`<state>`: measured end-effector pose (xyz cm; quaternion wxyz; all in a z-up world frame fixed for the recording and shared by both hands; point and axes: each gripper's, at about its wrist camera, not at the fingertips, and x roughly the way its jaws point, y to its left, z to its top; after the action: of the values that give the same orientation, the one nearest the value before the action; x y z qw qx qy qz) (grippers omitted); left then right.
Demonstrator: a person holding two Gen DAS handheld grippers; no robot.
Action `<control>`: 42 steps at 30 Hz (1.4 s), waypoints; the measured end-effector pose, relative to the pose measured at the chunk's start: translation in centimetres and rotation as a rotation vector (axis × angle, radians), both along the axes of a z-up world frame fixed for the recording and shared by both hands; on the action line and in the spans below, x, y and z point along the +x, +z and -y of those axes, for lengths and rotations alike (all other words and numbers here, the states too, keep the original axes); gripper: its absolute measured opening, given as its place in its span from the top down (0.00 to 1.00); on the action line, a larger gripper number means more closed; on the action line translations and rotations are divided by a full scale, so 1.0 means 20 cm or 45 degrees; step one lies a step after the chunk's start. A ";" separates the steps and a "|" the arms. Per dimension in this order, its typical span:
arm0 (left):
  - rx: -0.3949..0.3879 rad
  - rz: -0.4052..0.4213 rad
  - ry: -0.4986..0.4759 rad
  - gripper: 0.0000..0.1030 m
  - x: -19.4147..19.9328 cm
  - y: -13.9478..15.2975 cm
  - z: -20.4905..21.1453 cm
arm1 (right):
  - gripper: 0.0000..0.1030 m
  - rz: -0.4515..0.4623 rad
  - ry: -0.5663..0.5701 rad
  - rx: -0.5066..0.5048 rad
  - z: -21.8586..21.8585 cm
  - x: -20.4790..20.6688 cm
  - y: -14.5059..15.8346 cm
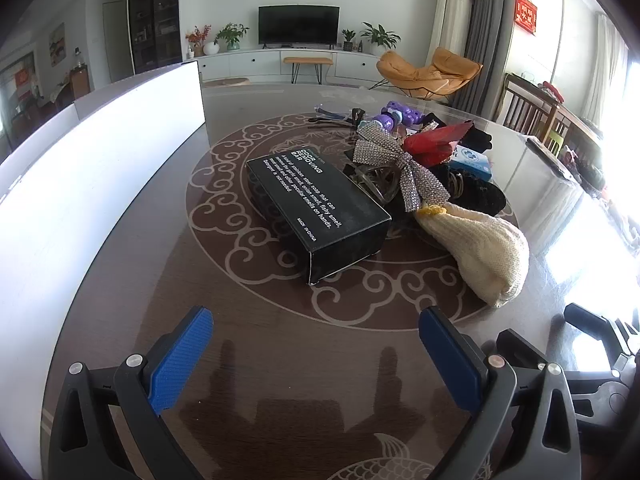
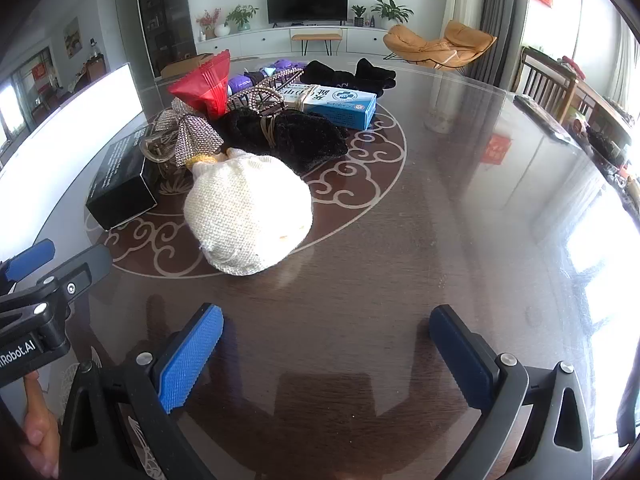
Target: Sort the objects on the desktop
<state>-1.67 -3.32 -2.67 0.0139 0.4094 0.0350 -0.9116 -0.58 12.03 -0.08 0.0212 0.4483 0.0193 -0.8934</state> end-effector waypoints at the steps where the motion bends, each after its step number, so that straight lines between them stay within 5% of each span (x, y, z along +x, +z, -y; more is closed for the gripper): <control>1: -0.002 0.001 0.002 0.00 0.00 0.00 0.00 | 0.00 0.000 0.000 0.000 0.00 0.00 0.00; 42: 0.017 0.024 -0.004 0.00 -0.01 -0.01 0.01 | 0.00 -0.001 0.000 -0.004 0.00 0.00 0.00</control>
<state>-1.82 -3.53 -2.96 0.0100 0.4182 0.0402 -0.9074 -0.53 12.01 -0.10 0.0220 0.4479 0.0178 -0.8937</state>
